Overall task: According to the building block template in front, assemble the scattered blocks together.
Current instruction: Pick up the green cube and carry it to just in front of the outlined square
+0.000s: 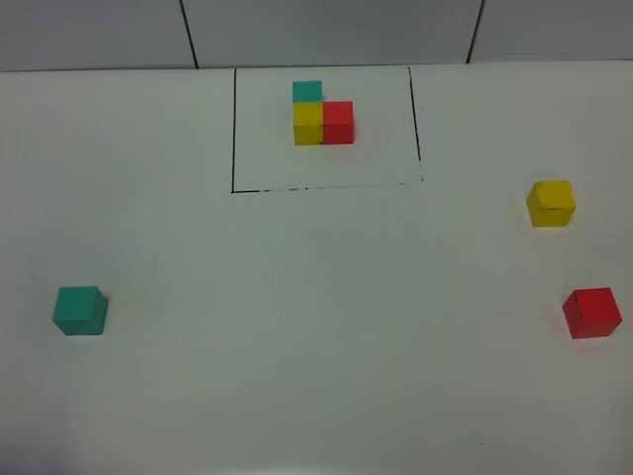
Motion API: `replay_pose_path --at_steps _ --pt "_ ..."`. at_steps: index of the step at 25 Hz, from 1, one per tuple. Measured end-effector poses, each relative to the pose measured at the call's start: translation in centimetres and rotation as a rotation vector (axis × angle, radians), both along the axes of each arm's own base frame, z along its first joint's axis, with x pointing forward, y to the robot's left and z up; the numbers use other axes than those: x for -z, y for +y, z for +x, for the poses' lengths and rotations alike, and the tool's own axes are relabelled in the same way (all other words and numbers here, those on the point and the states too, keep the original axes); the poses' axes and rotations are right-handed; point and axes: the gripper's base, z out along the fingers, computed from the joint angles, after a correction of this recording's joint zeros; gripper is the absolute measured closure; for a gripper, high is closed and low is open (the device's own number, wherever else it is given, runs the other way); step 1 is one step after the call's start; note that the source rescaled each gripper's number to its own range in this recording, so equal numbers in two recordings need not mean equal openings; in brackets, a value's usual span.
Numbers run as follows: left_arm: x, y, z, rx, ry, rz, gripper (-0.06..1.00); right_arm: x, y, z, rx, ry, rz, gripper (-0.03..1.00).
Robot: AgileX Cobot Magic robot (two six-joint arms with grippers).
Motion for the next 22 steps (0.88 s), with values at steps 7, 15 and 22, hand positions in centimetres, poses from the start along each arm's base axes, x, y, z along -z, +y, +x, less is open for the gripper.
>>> replay_pose_path --at_steps 7,15,22 --pt "0.0 0.0 0.0 0.000 0.001 0.000 -0.04 0.0 0.0 0.0 0.000 0.000 0.000 0.07" --pt "-2.1 0.1 2.8 -0.022 -0.083 0.007 -0.04 0.0 0.0 0.0 0.000 0.000 0.000 0.10" --pt "-1.9 0.0 9.0 -0.015 0.049 0.035 -0.04 0.0 0.0 0.0 0.002 0.000 0.003 0.14"
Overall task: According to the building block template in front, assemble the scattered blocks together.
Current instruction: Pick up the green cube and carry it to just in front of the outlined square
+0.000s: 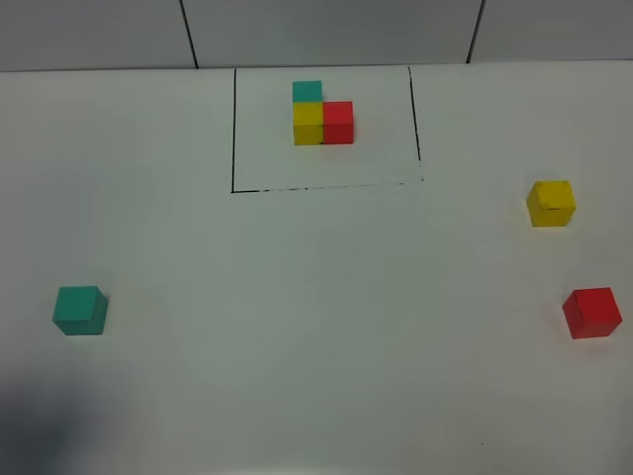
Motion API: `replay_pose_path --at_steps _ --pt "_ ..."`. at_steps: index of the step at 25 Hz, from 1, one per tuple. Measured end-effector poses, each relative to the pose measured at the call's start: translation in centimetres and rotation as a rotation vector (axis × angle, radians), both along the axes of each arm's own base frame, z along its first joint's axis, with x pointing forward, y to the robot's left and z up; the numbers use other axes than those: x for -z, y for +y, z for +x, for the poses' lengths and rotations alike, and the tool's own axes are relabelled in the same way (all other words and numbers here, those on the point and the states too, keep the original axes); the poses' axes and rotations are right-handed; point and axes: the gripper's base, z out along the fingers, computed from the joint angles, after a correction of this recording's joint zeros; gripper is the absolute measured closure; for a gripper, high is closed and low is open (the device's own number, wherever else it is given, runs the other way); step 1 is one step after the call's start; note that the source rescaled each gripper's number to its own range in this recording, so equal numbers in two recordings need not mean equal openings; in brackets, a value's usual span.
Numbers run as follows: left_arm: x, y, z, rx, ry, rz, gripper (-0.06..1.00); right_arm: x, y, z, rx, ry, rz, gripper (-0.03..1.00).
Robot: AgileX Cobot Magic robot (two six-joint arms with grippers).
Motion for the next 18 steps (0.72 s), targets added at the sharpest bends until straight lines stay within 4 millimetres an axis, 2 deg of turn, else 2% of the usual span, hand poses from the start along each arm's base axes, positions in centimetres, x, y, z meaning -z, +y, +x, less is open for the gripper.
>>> replay_pose_path --at_steps 11,15,18 --pt "3.4 -0.3 10.3 -0.005 0.327 0.016 -0.04 0.0 0.0 0.0 0.000 0.000 0.001 0.19" --pt "4.6 -0.4 13.4 0.000 0.486 0.020 -0.04 0.0 0.0 0.0 0.000 0.000 0.001 0.21" --pt "6.3 -0.6 15.3 0.000 0.641 0.008 -0.04 0.0 0.0 0.0 0.000 0.000 0.001 0.23"
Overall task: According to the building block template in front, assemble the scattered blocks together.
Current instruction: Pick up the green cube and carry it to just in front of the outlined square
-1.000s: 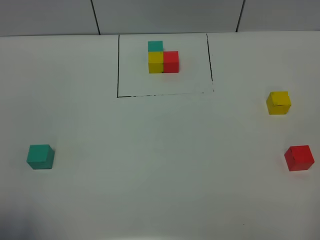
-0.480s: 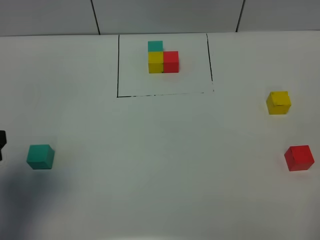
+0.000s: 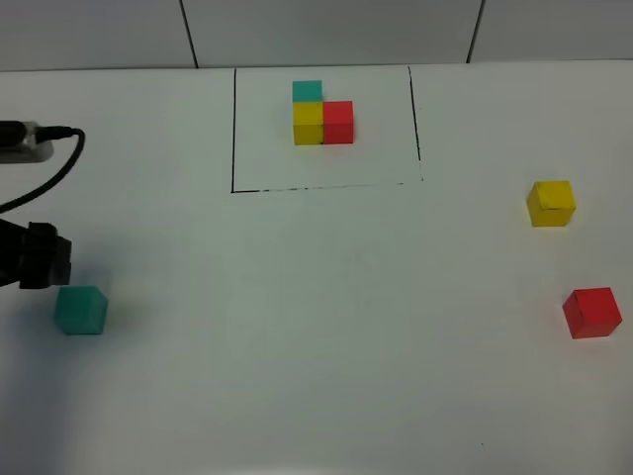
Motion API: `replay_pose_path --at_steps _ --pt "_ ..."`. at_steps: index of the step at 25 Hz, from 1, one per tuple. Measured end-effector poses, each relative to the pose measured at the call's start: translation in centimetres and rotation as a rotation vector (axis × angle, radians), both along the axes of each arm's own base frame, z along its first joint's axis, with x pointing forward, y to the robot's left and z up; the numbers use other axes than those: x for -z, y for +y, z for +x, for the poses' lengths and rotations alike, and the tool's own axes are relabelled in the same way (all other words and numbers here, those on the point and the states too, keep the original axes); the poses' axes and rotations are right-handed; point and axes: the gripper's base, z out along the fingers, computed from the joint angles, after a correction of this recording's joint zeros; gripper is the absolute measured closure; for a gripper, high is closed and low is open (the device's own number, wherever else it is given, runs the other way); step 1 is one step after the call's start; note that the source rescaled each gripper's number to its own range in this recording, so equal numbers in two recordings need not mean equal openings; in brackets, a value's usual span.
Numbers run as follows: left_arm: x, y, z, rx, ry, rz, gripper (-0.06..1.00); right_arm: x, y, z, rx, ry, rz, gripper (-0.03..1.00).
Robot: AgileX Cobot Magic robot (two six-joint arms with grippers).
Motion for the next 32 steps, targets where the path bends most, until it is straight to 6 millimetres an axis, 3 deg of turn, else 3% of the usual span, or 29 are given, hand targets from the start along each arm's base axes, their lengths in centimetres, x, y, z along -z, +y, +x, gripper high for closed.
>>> replay_pose_path --at_steps 5,11,20,27,32 --pt "2.6 -0.2 1.5 -0.010 0.155 -0.009 -0.04 0.0 0.0 0.0 0.000 0.000 0.000 0.24" --pt "4.5 -0.2 2.2 -0.017 0.210 -0.008 -0.04 0.0 0.0 0.0 0.000 0.000 0.000 0.24" --pt "5.1 -0.2 3.7 -0.046 0.189 -0.010 -0.04 0.0 0.0 0.0 0.000 0.000 0.000 0.24" --pt "6.9 -1.6 4.2 -0.018 0.231 0.031 -0.04 0.0 0.0 0.0 0.000 0.000 0.000 0.24" --pt "7.2 -1.8 4.6 -0.037 0.203 0.027 -0.04 0.0 0.0 0.0 0.000 0.000 0.000 0.24"
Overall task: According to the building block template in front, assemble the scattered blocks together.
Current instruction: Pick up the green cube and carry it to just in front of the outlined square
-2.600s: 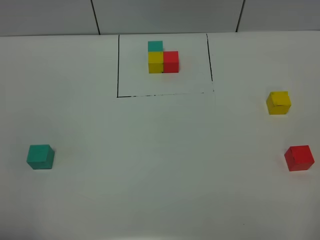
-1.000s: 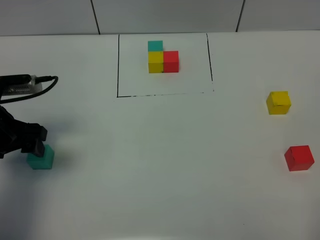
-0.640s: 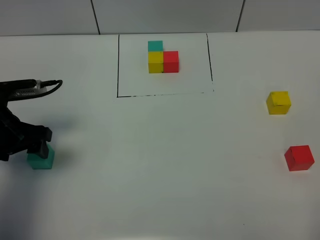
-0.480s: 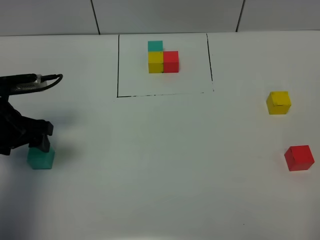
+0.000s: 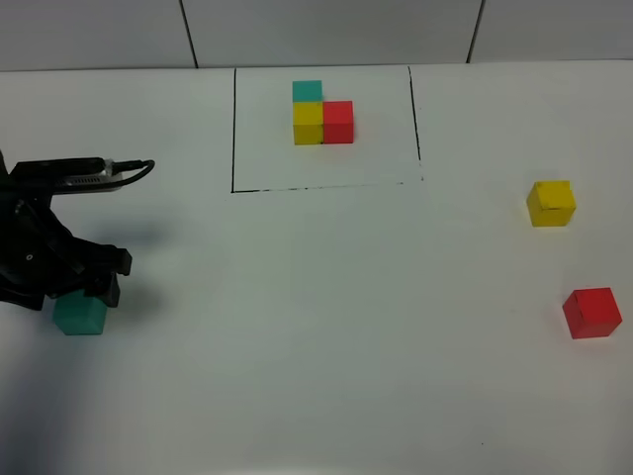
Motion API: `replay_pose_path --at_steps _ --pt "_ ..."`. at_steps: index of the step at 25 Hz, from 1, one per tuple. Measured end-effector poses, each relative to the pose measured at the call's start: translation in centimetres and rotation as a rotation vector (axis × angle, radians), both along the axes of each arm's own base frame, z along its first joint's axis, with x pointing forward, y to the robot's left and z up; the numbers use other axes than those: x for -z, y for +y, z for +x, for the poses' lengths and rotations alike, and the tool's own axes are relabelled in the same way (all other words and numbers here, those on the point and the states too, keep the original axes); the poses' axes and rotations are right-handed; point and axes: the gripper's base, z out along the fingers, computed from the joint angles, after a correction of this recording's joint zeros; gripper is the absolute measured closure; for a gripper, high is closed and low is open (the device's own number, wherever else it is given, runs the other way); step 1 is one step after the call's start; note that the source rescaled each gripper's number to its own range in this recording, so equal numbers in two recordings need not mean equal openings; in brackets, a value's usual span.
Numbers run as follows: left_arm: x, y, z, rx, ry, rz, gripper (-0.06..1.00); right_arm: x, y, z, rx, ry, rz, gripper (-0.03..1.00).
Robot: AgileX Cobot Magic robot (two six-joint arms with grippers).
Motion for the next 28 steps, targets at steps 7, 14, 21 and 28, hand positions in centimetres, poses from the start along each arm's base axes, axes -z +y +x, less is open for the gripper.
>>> replay_pose_path --at_steps 7,14,21,28 --pt "0.2 0.2 0.0 0.021 -0.002 0.024 -0.04 0.0 0.0 0.0 0.000 0.000 0.000 0.24" --pt "1.6 0.3 -0.6 0.030 0.002 0.034 -0.04 0.0 0.0 0.0 0.000 0.000 0.000 0.24" --pt "2.2 0.3 -0.3 0.021 -0.009 0.031 -0.04 0.0 0.0 0.0 0.000 0.000 0.000 0.24" --pt "3.3 0.3 0.0 0.009 0.008 0.031 -0.04 0.0 0.0 0.0 0.000 0.000 0.000 0.24"
